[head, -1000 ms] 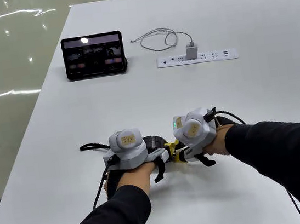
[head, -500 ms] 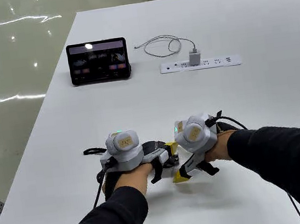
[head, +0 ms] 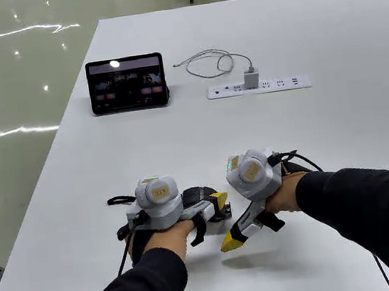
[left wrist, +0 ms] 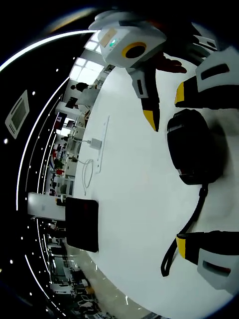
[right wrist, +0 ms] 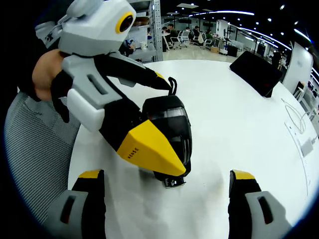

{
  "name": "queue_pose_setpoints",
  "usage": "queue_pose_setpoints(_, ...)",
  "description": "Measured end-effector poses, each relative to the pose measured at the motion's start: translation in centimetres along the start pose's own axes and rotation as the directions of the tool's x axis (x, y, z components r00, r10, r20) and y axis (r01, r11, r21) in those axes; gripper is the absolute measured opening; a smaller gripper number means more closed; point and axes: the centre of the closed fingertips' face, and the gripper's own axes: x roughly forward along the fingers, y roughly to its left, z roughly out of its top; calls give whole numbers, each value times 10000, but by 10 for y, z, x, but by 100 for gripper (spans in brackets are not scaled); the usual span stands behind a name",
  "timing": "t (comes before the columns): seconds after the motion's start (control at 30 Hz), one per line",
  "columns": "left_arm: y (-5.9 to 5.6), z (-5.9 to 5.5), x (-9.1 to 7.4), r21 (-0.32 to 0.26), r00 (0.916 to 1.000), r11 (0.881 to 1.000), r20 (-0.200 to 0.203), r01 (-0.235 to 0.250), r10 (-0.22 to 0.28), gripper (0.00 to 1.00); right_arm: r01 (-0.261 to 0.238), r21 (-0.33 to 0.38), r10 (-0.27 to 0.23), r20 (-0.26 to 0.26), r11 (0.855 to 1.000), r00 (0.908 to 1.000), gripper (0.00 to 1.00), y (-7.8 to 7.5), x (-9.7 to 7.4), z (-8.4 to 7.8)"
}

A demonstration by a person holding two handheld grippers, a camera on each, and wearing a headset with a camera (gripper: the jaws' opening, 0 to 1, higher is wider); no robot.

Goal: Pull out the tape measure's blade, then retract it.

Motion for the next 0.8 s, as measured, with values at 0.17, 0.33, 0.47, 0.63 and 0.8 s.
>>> queue_pose_setpoints(0.17,-5,0,-1,-3,9990,9991,164,412,-412,100,160,163,-162,130,9997,9998,100,-2,-3,0)
queue_pose_setpoints(0.33,-9,0,-4,357,9963,9958,148,839,-844,99,565,381,-584,506,9977,9970,100,-7,-11,2)
queue_pose_setpoints(0.47,-13,-1,-7,1521,9888,9775,86,1460,-1490,100,874,1240,-942,507,9884,9943,100,-11,-20,-8)
queue_pose_setpoints(0.63,-10,-1,-12,1575,9807,9690,138,1903,-1948,100,1346,1676,-1511,896,9766,9845,100,-15,-36,-21)
queue_pose_setpoints(0.8,-15,-14,-19,2723,9656,9268,-448,2585,-2561,100,1736,2285,-2039,1164,9580,9721,100,-24,-53,-35)
